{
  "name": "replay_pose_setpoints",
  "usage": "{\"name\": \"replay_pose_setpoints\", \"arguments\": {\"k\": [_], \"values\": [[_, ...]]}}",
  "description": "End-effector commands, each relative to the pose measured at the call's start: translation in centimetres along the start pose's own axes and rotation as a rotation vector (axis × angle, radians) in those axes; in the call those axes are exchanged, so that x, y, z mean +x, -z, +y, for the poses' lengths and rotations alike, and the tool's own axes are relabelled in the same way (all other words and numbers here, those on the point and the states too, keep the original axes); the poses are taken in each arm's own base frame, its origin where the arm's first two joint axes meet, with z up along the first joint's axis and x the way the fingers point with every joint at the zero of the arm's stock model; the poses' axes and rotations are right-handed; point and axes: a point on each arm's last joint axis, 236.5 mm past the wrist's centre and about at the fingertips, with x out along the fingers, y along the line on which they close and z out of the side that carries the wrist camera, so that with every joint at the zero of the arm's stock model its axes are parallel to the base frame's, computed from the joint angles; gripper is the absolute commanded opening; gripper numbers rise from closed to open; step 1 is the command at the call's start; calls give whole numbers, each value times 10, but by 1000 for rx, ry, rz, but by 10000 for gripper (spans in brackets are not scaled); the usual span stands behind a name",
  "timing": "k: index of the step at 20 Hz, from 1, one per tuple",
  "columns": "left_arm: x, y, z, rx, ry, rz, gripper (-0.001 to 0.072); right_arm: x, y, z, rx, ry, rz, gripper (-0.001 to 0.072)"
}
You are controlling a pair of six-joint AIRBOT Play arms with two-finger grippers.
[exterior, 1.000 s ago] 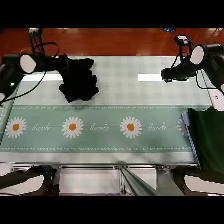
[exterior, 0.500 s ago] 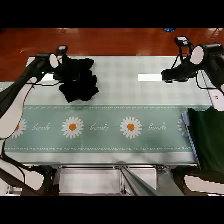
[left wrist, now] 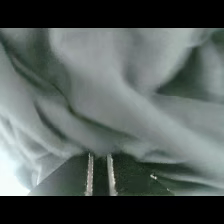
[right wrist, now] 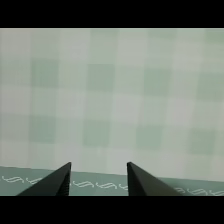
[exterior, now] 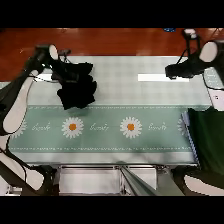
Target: Fold the shirts.
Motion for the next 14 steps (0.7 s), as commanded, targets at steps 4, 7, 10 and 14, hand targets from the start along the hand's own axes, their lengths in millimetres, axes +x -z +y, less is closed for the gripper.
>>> {"name": "replay_pose_setpoints", "arguments": {"k": [4, 7, 10, 14], "values": [[-207, -55, -36, 27, 111, -471, 24, -112, -16, -2, 19, -36, -246, 409], [-305, -50, -47, 42, 149, -707, 24, -165, -11, -3, 22, -54, -350, 409], [-382, -32, -62, 60, 217, -895, 24, -205, 3, -4, 14, -68, -414, 408], [-468, 2, -84, 86, 335, -1106, 24, -246, 21, -8, 8, -72, -484, 409]]}}
